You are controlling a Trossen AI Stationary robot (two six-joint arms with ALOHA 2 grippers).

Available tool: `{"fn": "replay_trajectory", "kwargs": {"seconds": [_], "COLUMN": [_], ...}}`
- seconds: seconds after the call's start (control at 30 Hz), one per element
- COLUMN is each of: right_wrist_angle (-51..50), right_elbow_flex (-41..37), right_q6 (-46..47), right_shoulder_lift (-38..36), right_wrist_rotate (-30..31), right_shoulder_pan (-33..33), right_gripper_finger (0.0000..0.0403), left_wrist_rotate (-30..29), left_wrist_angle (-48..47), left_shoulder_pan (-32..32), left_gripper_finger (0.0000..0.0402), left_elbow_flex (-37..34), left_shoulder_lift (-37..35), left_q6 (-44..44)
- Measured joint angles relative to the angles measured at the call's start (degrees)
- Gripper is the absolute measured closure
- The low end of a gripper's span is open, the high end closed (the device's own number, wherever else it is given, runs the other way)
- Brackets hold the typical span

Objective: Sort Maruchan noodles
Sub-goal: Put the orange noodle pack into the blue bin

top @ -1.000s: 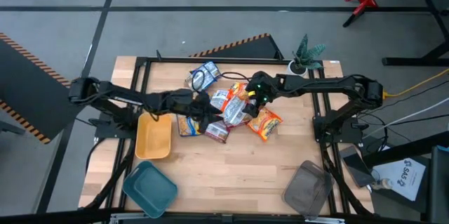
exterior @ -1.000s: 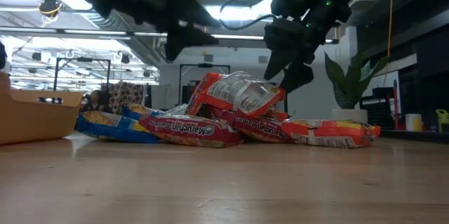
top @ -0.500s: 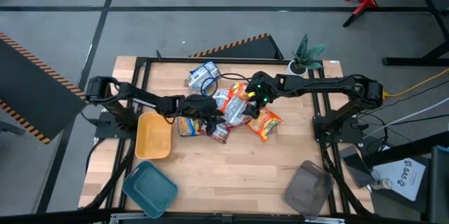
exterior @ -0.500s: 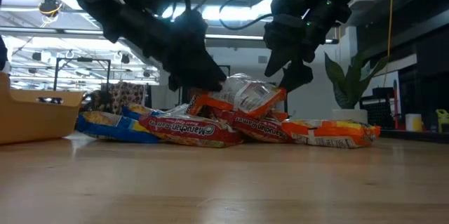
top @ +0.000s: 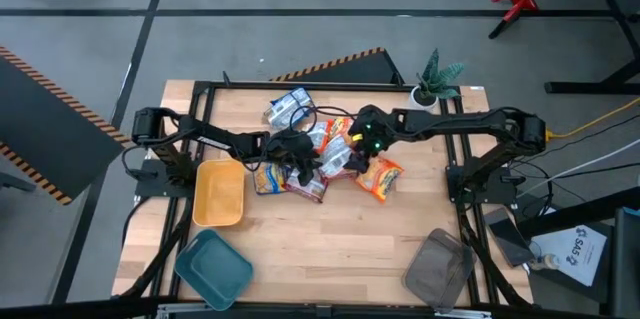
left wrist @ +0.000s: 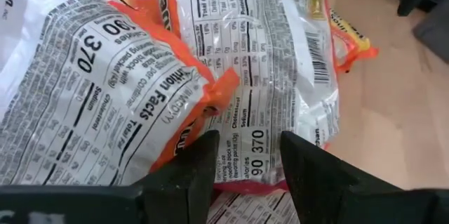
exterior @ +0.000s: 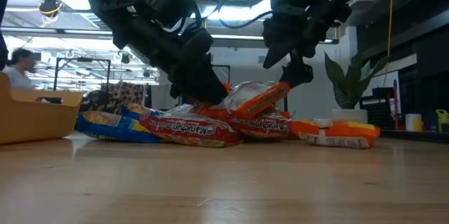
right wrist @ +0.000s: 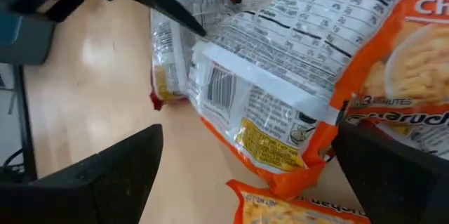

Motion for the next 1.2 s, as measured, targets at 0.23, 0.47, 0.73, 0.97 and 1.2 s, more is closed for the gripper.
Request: {"fn": "replay_trajectory", "kwargs": {"seconds": [0.23, 0.47, 0.73, 0.97, 1.2], "right_wrist_angle": [-3.26, 5.49, 9.79, 12.70, 12.90], "right_elbow_flex": [-0.04, -0.02, 0.02, 0.02, 0.02], "right_q6": [10.59, 11.89, 16.23, 20.51, 23.31], "right_shoulder_lift": [3.04, 3.36, 5.65, 9.77, 9.43], "right_wrist_rotate": [9.94, 8.02, 7.15, 6.30, 7.23], "right_shoulder_pan": [0.40, 0.38, 0.29, 0.93, 1.04], "right_gripper_finger": [0.0004, 0.0004, 0.0004, 0.0024, 0.0152], "left_wrist_rotate": [-1.79, -1.98, -2.41, -2.43, -2.43], "left_wrist_angle": [-3.37, -4.32, -3.95, -3.44, -3.40], "left_shoulder_pan": [0.04, 0.04, 0.02, 0.00, 0.00], "left_gripper_finger": [0.0247, 0.0247, 0.0247, 0.0247, 0.0247], "left_elbow_flex": [-0.15, -0.15, -0.15, -0.15, -0.15], "left_shoulder_lift": [0.31, 0.26, 0.26, 0.22, 0.17], "left_q6": [-0.18, -0.35, -0.37, -0.37, -0.37]}}
